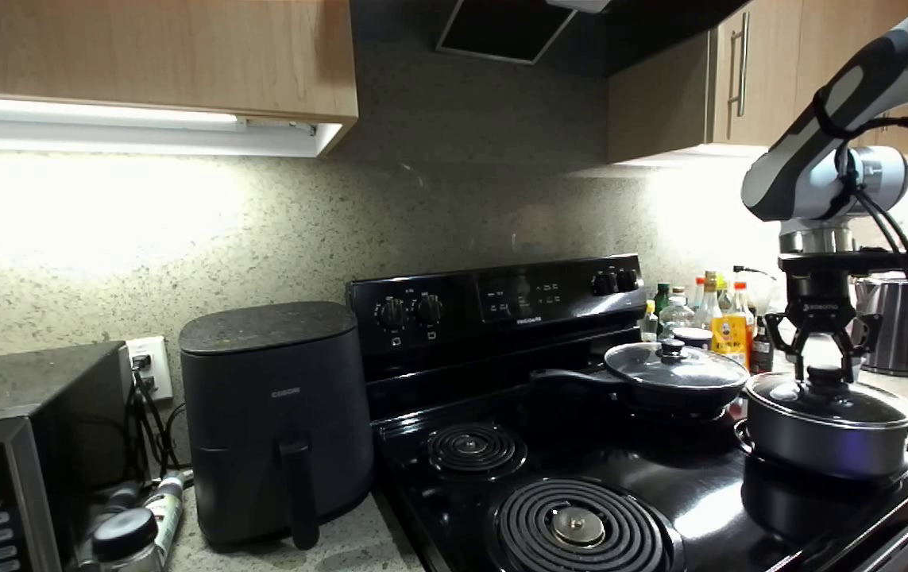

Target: Uncover the pot on the stove and then move it to the plate on the back left

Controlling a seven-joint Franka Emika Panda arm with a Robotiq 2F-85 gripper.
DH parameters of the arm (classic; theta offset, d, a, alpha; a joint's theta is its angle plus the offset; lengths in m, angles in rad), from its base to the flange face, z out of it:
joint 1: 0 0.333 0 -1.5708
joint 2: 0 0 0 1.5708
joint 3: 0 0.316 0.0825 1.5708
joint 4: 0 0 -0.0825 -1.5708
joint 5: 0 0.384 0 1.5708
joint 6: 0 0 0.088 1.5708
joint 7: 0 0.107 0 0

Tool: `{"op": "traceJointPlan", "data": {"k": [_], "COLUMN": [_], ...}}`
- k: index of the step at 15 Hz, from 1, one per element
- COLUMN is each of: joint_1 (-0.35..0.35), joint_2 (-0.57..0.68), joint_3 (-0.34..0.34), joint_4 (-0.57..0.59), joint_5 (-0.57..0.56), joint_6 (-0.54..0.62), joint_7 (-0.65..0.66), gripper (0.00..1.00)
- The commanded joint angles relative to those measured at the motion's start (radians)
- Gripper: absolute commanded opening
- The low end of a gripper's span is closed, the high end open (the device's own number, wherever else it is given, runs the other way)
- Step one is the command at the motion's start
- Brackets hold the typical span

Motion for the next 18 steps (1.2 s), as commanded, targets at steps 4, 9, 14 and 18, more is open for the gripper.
{"op": "traceJointPlan", "data": {"k": [4, 9, 14, 18], "joint_1": [-0.003, 0.004, 0.035, 0.067], "joint_2": [0.005, -0.065, -0.208, -0.273], "joint_3": [0.0, 0.005, 0.046, 0.101], "joint_4": [0.029, 0.011, -0.024, -0.021], "joint_5": [-0.026, -0.033, -0.06, -0.101], "joint_6": [-0.009, -0.013, 0.0, -0.002], "joint_7": [-0.01, -0.01, -0.058, -0.061], "gripper": [0.23, 0.23, 0.23, 0.23]}}
